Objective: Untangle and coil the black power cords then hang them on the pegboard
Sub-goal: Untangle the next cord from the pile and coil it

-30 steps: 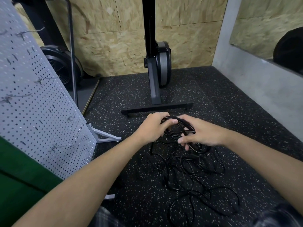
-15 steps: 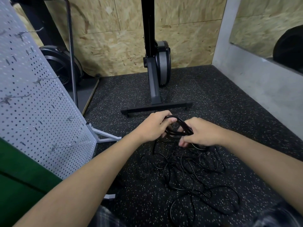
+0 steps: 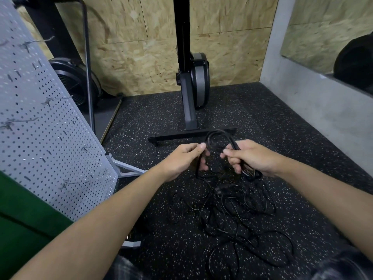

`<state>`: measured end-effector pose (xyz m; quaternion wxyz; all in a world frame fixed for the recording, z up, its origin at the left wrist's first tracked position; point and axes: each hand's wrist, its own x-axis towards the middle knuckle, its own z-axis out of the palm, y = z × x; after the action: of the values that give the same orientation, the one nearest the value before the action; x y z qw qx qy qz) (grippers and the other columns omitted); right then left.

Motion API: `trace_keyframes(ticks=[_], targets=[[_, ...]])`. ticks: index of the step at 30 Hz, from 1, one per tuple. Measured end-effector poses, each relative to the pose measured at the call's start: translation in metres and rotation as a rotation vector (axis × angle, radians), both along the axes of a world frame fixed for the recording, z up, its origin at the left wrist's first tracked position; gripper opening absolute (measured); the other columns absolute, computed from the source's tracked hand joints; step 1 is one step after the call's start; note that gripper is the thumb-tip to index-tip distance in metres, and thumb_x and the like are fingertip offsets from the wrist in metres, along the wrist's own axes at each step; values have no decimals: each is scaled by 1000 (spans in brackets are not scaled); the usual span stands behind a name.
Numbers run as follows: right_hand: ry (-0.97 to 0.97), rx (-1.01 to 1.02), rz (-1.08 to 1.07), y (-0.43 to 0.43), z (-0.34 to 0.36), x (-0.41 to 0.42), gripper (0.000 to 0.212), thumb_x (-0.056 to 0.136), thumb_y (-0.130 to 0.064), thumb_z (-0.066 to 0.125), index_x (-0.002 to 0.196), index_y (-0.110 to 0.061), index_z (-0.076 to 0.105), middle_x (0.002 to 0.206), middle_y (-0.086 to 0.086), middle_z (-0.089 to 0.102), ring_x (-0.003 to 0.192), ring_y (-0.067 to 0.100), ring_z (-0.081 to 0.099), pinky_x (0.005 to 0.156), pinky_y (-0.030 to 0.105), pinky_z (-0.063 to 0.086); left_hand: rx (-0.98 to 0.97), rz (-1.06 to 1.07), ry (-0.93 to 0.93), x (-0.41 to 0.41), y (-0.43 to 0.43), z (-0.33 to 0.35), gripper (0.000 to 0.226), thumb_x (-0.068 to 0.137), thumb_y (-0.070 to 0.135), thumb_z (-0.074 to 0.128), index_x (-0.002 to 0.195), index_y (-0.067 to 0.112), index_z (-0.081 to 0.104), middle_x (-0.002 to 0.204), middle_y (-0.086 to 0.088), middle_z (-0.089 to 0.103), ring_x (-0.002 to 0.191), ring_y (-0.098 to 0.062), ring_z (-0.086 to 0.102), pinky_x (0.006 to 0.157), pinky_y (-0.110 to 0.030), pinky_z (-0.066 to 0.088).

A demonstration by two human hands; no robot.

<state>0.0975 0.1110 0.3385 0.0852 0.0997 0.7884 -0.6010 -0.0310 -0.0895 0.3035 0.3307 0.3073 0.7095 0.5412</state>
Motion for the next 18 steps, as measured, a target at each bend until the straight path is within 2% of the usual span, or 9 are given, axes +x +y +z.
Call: trace_keyframes(ticks=[2,3,5,8,11,13,16,18], targets=[[45,-11,-116,2,-2,-1,22,110,-17,49,104,-7,67,62,-4,50,58,12,52,65,30,48,-34,2,26,1,-1,-4,31,112,30,47,101,9,67,81,-1,68,90,-29,74,103,-47,52],[61,11,-162,1,-5,-2,22,110,-17,49,103,-7,67,62,-4,51,58,12,54,67,32,48,-50,9,64,4,0,-5,29,112,27,45,99,10,65,80,0,67,89,-28,75,102,-48,53],[93,72,-260,-1,-14,-5,21,110,-18,51,103,-8,68,61,-6,55,60,13,57,74,36,49,-80,26,160,12,5,-3,29,113,24,44,97,11,63,77,-2,66,80,-25,75,91,-48,56],[150,70,-342,-5,-19,-9,20,108,-21,54,98,-10,68,61,-7,56,60,12,59,74,34,48,-97,24,253,31,17,2,28,113,25,45,94,12,62,73,-2,66,66,-22,71,65,-38,55],[236,90,-303,-15,-11,-6,27,104,-33,63,85,-14,68,62,-2,60,60,10,58,64,23,47,-102,45,275,41,27,5,30,112,28,46,94,12,63,70,0,66,57,-17,67,57,-28,50],[277,122,-259,-20,-8,-4,27,98,-34,72,83,-12,73,67,8,68,62,11,60,64,21,49,-106,37,317,43,31,4,31,112,28,46,94,12,66,68,3,64,52,-12,61,51,-23,46],[270,110,-281,-22,-7,-3,24,91,-32,80,91,-8,77,79,13,75,63,12,62,64,23,53,-89,6,411,44,33,2,33,112,25,45,90,18,69,61,12,59,50,-5,49,51,-22,40],[242,74,-315,-21,-6,-3,19,93,-30,78,89,-12,76,71,6,73,60,9,62,61,20,52,-81,-17,469,45,34,3,32,112,26,46,88,28,66,61,17,58,54,-5,49,56,-25,42]])
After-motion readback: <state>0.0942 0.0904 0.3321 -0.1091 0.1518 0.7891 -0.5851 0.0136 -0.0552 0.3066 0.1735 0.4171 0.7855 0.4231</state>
